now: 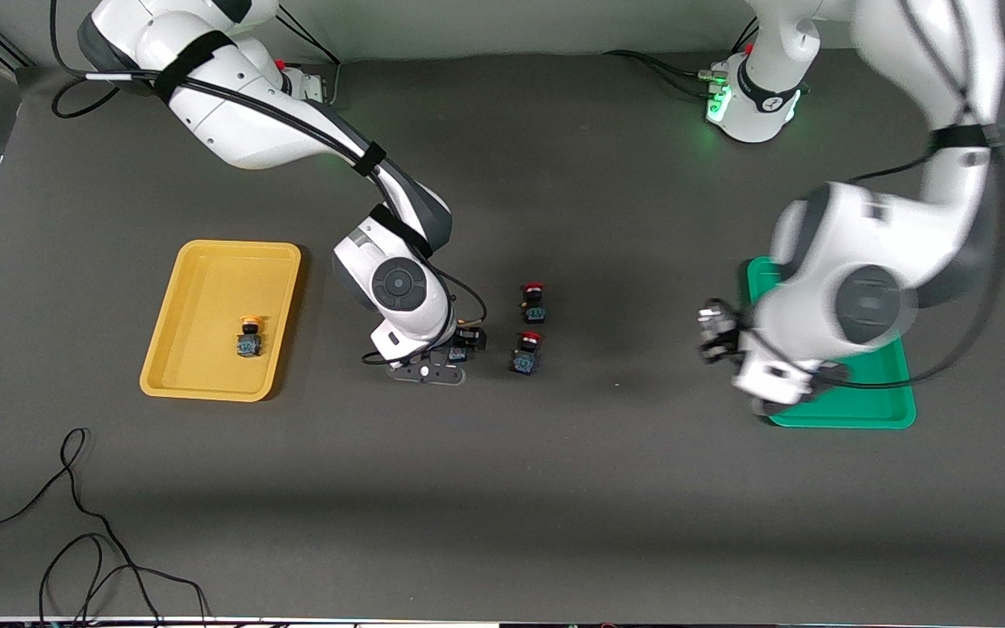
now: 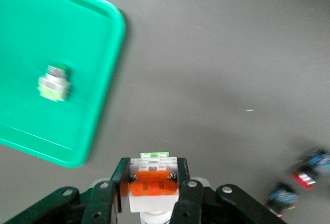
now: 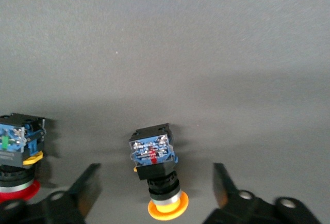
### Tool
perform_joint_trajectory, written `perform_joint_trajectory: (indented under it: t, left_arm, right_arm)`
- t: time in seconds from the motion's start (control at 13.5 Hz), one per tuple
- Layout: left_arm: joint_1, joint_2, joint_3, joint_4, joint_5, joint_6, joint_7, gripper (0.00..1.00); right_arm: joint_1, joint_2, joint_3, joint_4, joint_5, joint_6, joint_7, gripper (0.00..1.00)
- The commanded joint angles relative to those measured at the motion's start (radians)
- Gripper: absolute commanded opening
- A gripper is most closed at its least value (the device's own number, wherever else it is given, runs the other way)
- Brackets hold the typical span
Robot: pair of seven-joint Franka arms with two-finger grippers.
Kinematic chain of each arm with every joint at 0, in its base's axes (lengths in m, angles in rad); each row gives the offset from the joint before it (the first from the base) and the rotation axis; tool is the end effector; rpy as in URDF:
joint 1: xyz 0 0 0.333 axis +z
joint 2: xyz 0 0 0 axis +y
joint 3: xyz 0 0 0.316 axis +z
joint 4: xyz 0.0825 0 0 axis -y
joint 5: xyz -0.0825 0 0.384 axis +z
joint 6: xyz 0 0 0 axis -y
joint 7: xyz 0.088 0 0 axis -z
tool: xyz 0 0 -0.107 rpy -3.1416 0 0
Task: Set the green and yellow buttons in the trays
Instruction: 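Place the orange switch in the green tray while the right gripper fills yellow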
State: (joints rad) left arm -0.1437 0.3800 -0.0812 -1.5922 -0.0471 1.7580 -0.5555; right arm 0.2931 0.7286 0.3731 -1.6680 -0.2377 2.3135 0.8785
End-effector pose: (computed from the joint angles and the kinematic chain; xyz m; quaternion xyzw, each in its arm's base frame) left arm 0.6269 -0.1418 0.3994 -0.9787 -0.1715 0.1127 0.0055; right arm 0.5521 0.3935 0.2006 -0.9971 0.0658 0.0345 0.0183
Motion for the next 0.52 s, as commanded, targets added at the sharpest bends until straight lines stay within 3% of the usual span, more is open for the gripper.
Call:
perform_joint_trajectory:
  t: [0.0, 0.15, 0.22, 0.3, 0.37, 0.44]
  left_arm:
    - [0.162, -0.095, -0.008, -0.124, -0.002, -0.012, 0.28, 0.09]
    - [0.266, -0.098, -0.006, -0.153, 0.022, 0.012, 0.453, 0.09]
    - [0.3, -0.092, -0.008, -0.17, 0.056, 0.038, 0.515, 0.09]
    - [0.326, -0.092, -0.006, -0.219, 0.082, 0.102, 0.558, 0.09]
    - [0.348, -0.093, -0.006, -0.283, 0.096, 0.194, 0.58, 0.09]
    - [0.374, -0.093, -0.006, -0.352, 0.101, 0.294, 0.626, 0.09]
  right_arm:
    - [0.004, 0.009, 0.001, -0.03, 0.003, 0.043, -0.023, 1.0]
    - [0.008, 0.025, 0.001, -0.03, -0.011, 0.047, -0.019, 1.0]
    - [0.008, 0.028, 0.001, -0.033, -0.029, 0.055, -0.018, 0.92]
    - [0.008, 0.028, 0.001, -0.039, -0.054, 0.06, -0.025, 0.32]
    - [0.008, 0.028, 0.001, -0.041, -0.055, 0.061, -0.004, 0.0]
    - [0.005, 0.025, 0.0, -0.038, -0.058, 0.06, 0.005, 0.0]
